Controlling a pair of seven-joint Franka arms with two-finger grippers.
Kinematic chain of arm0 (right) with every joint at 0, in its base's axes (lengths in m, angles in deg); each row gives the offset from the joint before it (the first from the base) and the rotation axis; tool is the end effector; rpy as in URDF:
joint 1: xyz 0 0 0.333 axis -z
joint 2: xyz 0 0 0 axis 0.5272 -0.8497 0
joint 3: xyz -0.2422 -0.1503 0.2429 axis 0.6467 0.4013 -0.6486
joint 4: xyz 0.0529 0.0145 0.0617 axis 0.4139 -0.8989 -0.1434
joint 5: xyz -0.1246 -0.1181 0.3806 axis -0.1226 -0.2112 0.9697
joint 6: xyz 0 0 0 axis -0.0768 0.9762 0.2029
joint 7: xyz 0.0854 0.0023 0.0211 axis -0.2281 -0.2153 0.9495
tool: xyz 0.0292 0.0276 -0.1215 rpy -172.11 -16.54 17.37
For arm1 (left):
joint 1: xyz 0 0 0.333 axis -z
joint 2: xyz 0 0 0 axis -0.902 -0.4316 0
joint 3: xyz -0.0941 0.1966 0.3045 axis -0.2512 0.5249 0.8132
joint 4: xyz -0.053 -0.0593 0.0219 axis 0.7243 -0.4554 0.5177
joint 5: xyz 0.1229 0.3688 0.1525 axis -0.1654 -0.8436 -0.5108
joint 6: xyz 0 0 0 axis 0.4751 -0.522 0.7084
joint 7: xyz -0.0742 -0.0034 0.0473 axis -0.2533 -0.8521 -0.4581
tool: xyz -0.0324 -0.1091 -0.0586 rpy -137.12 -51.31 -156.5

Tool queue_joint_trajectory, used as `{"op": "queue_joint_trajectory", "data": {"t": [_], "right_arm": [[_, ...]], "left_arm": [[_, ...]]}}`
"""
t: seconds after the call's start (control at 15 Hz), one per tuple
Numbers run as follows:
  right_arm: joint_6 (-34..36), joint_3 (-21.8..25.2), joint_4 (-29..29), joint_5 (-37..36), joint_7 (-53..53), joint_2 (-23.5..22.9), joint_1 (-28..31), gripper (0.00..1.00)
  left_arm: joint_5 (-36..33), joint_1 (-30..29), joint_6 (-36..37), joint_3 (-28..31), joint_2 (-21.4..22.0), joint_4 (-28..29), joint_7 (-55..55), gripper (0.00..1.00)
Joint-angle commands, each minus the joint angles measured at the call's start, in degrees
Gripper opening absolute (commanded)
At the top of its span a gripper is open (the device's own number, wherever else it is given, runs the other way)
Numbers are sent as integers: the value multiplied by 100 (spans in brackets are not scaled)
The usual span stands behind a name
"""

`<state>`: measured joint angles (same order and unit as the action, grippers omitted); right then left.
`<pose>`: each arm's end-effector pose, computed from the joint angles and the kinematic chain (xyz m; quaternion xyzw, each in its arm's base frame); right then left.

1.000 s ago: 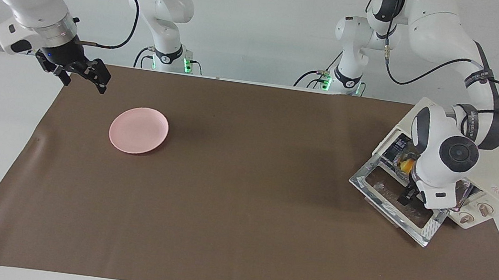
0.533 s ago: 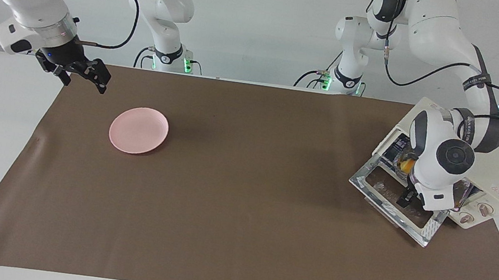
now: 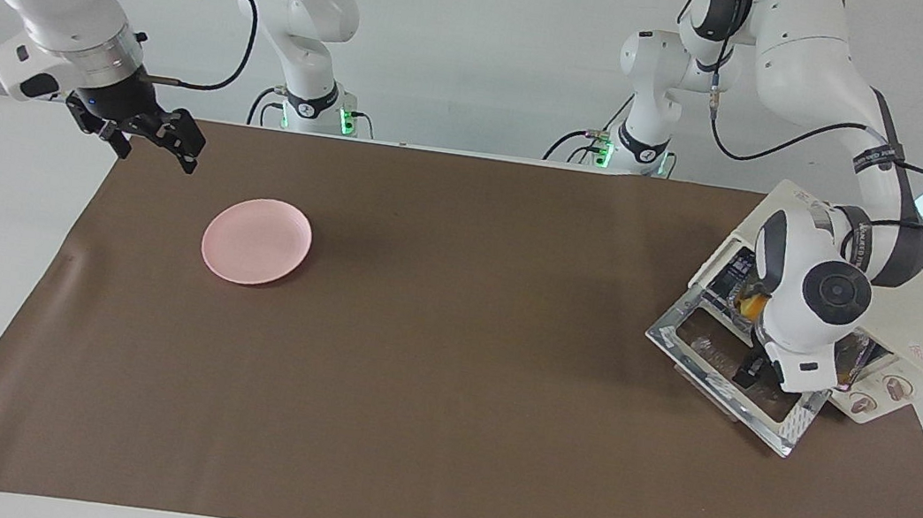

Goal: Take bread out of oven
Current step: 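Reach the left gripper into the oven toward the foil tray, then close the left gripper on the foil tray edge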

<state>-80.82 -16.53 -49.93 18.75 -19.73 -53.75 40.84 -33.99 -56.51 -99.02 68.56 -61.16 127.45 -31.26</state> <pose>0.5970 -0.0408 0.6367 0.9969 -0.0664 -0.0405 0.0095 0.6960 -0.0081 0.3787 -0.9002 -0.3945 0.0255 0.1826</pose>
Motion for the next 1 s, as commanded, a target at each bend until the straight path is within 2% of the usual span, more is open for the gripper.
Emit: {"op": "queue_joint_trajectory", "data": {"t": [0.0,0.07,0.13,0.2,0.4,0.8,0.93], "right_arm": [[24,-57,-96,-56,179,111,73,100],[32,-57,-96,-56,179,111,73,100],[33,-57,-96,-56,179,111,73,100],[33,-57,-96,-56,179,111,73,100],[33,-49,-96,-56,179,111,73,100],[33,-49,-96,-56,179,111,73,100],[33,-49,-96,-56,179,111,73,100]], "left_arm": [[-161,-9,-266,86,246,404,-109,97],[-161,-1,-266,94,246,395,-109,86],[-161,34,-266,94,246,386,-109,66],[-161,43,-266,94,246,378,-109,43],[-161,70,-266,86,246,360,-74,0],[-152,368,-283,68,237,290,-38,0],[-99,509,-283,59,184,106,-38,0]]}}
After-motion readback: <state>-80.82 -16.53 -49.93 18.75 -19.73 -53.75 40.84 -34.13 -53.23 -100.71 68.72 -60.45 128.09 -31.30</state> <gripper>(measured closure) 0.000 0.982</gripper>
